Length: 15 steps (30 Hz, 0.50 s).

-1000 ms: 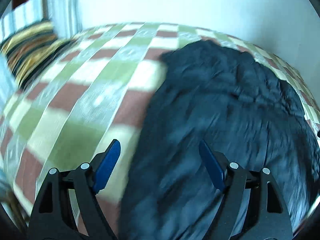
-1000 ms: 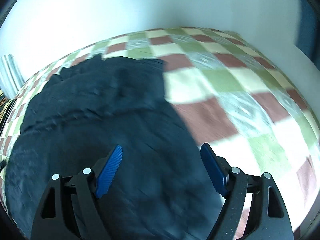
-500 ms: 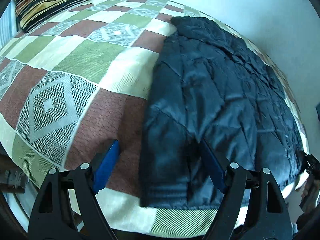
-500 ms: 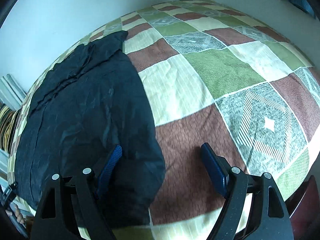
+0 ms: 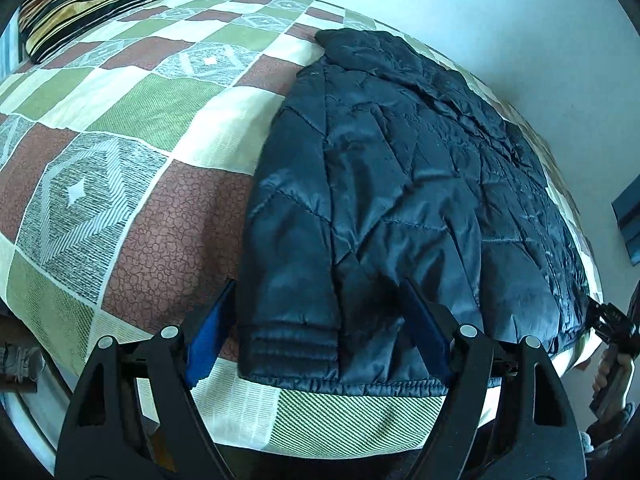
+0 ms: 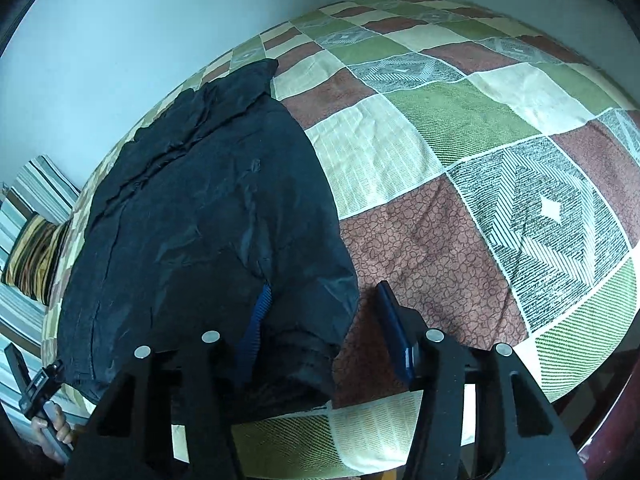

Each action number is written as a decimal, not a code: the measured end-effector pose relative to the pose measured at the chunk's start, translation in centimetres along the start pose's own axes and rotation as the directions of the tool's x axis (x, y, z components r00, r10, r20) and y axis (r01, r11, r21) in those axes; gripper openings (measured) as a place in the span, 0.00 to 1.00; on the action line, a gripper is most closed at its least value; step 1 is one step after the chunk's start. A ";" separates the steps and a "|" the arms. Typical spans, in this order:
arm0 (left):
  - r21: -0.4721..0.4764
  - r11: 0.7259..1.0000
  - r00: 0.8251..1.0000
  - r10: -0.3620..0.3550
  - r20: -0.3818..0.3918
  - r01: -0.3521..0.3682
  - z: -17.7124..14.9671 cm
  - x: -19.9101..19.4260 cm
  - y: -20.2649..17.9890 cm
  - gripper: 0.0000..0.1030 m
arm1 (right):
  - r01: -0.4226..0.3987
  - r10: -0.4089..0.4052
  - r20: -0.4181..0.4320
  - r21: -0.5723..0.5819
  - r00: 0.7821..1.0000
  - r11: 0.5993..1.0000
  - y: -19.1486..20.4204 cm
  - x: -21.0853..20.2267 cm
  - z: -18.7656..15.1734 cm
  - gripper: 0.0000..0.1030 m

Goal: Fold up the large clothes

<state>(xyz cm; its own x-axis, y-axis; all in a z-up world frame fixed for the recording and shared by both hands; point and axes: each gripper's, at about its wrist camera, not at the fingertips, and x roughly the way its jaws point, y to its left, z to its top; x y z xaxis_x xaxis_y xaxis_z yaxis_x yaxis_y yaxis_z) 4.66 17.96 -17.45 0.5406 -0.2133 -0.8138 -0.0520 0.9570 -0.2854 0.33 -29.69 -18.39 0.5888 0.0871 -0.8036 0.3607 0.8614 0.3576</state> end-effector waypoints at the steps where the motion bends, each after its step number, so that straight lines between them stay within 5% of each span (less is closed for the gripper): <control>1: -0.014 1.000 1.000 -0.005 0.003 0.005 0.0 0.0 0.2 0.78 | -0.001 0.001 0.000 0.000 1.000 1.000 0.0 0.0 0.0 0.52; 4: -0.032 0.999 1.000 -0.020 0.004 0.020 0.1 0.0 0.5 0.78 | -0.002 0.002 0.004 -0.004 1.000 1.000 -0.1 0.0 -0.1 0.52; 10: 0.012 0.999 0.999 -0.035 0.013 0.035 -0.1 0.0 0.0 0.54 | -0.047 0.048 -0.013 0.012 0.999 0.999 -0.2 0.2 -0.4 0.33; 12: 0.006 0.999 0.999 -0.052 0.011 0.052 -0.2 0.0 0.1 0.35 | -0.055 0.055 -0.014 0.011 0.998 0.998 -0.1 0.2 -0.4 0.27; 15: -0.018 0.995 0.995 -0.099 -0.001 0.099 -0.2 -0.1 0.2 0.19 | -0.070 0.070 -0.015 0.010 0.997 0.997 0.0 0.1 -0.5 0.22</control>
<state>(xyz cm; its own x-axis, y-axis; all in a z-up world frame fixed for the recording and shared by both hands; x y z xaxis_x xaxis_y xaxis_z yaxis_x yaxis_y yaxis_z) 4.44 18.16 -17.56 0.5426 -0.3070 -0.7819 -0.0133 0.9276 -0.3735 -0.01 -29.42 -18.72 0.6021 0.1547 -0.7833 0.3260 0.8479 0.4180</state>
